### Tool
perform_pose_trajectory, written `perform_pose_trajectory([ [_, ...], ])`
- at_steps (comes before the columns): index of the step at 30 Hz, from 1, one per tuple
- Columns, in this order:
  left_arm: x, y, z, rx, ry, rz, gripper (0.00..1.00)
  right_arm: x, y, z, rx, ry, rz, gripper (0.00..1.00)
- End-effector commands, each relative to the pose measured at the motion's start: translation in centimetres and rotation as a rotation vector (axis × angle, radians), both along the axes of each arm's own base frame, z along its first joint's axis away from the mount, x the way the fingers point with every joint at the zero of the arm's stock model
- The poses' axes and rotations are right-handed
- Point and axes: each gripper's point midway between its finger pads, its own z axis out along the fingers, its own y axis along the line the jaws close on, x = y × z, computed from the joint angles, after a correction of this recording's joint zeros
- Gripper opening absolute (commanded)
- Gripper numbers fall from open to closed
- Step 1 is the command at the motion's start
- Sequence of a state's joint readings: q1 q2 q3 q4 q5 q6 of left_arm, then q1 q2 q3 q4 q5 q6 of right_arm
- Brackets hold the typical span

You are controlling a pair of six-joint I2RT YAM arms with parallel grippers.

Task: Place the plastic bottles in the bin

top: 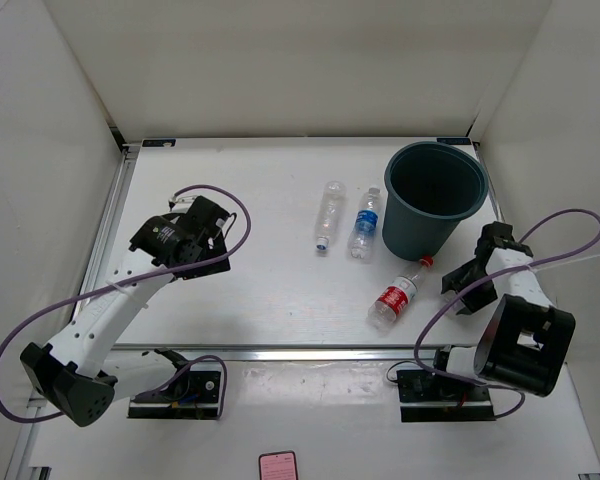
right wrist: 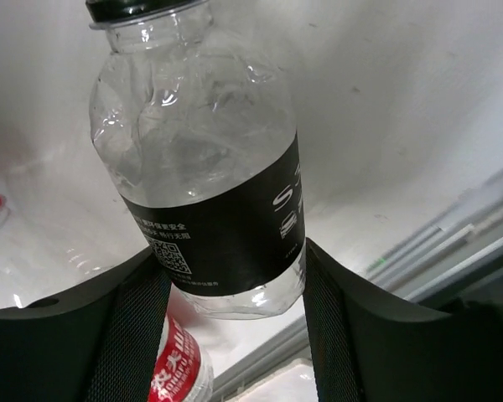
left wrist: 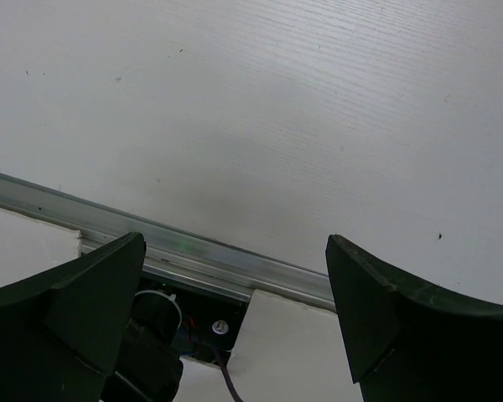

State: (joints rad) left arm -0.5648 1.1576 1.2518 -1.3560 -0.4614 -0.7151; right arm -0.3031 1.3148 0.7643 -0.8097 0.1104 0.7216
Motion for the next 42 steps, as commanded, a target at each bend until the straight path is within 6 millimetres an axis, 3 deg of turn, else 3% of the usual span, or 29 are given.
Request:
perform_pose_trajectory([
  [1, -0.8, 0.8, 0.4, 0.025, 0.025, 0.019, 1.0, -0.5, -1.1, 2.2, -0.055, 0.005, -0.021, 0.24],
  [4, -0.8, 0.7, 0.2, 0.025, 0.03, 0.028, 1.0, -1.7, -0.6, 5.2, -0.065, -0.044, -0.052, 0.16],
  [7, -0.6, 0.6, 0.5, 0.019, 0.021, 0.028, 1.0, -1.6, -0.2, 10.3, -0.085, -0.191, -0.086, 0.12],
  [8, -0.4, 0.5, 0.7, 0.018, 0.02, 0.028, 1.0, -0.4, -0.2, 14.1, -0.1, -0.327, -0.081, 0.11],
  [11, -0.2, 0.6, 1.0, 0.021, 0.008, 0.031, 1.0, 1.5, 0.5, 20.9, -0.09, -0.544, -0.05, 0.11],
  [12, -0.2, 0.6, 1.0, 0.021, 0.007, 0.031, 1.0, 2.2, 0.3, 25.2, -0.124, -0.661, -0.045, 0.11],
  [15, 0.1, 0.4, 0.8, 0.021, 0.007, 0.031, 1.0, 4.4, 0.4, 30.0, -0.125, -0.771, -0.003, 0.11],
  [16, 0.3, 0.3, 0.9, 0.016, 0.0, 0.031, 1.0, 6.3, 0.2, 32.5, -0.133, -0.834, 0.036, 0.11],
  [19, 0.8, -0.3, 0.8, -0.003, -0.008, 0.027, 1.0, 11.0, 1.0, 34.8, -0.052, -0.912, 0.136, 0.13],
  [20, 1.0, -0.4, 0.8, -0.008, -0.016, 0.027, 1.0, 11.8, 1.1, 36.2, -0.035, -0.943, 0.139, 0.15],
  [21, 1.3, -0.6, 0.9, -0.018, -0.031, 0.027, 1.0, 13.4, 1.3, 35.5, 0.005, -0.915, 0.147, 0.18],
  [24, 2.1, -0.6, 1.6, -0.023, -0.057, 0.043, 1.0, 15.9, 2.5, 34.6, 0.09, -0.888, 0.186, 0.28],
  [26, 2.5, 0.1, 1.0, -0.007, -0.033, 0.077, 1.0, 17.4, 3.4, 33.5, 0.124, -0.864, 0.228, 0.39],
  [28, 2.7, 0.3, 0.8, -0.001, -0.024, 0.087, 1.0, 18.0, 3.6, 32.7, 0.126, -0.836, 0.253, 0.4],
  [30, 2.5, 0.0, 0.2, -0.005, 0.002, 0.081, 1.0, 18.5, 4.3, 32.4, 0.151, -0.831, 0.29, 0.51],
  [31, 2.6, 0.2, 0.1, -0.005, 0.002, 0.09, 1.0, 18.6, 4.4, 32.4, 0.16, -0.825, 0.302, 0.71],
  [32, 2.6, 0.0, -0.2, -0.015, 0.006, 0.087, 1.0, 18.6, 4.4, 32.7, 0.147, -0.834, 0.32, 0.81],
  [34, 2.7, -0.3, -0.9, -0.036, 0.014, 0.097, 1.0, 18.0, 3.9, 33.3, 0.108, -0.828, 0.326, 1.0],
  [36, 2.9, -0.6, -1.5, -0.057, 0.023, 0.084, 1.0, 17.2, 2.8, 33.8, 0.061, -0.835, 0.303, 1.0],
  [37, 2.6, -0.6, -1.9, -0.06, 0.037, 0.081, 1.0, 15.9, 1.9, 34.4, 0.023, -0.841, 0.271, 1.0],
  [38, 2.9, -0.7, -1.8, -0.061, 0.028, 0.073, 1.0, 15.2, 1.6, 33.0, 0.025, -0.805, 0.252, 1.0],
  [41, 3.2, -0.9, -2.2, -0.06, 0.037, 0.082, 1.0, 11.6, 1.6, 32.0, -0.02, -0.796, 0.219, 1.0],
  [42, 3.3, -0.8, -2.4, -0.048, 0.042, 0.086, 1.0, 10.4, 1.7, 28.9, -0.004, -0.72, 0.202, 1.0],
])
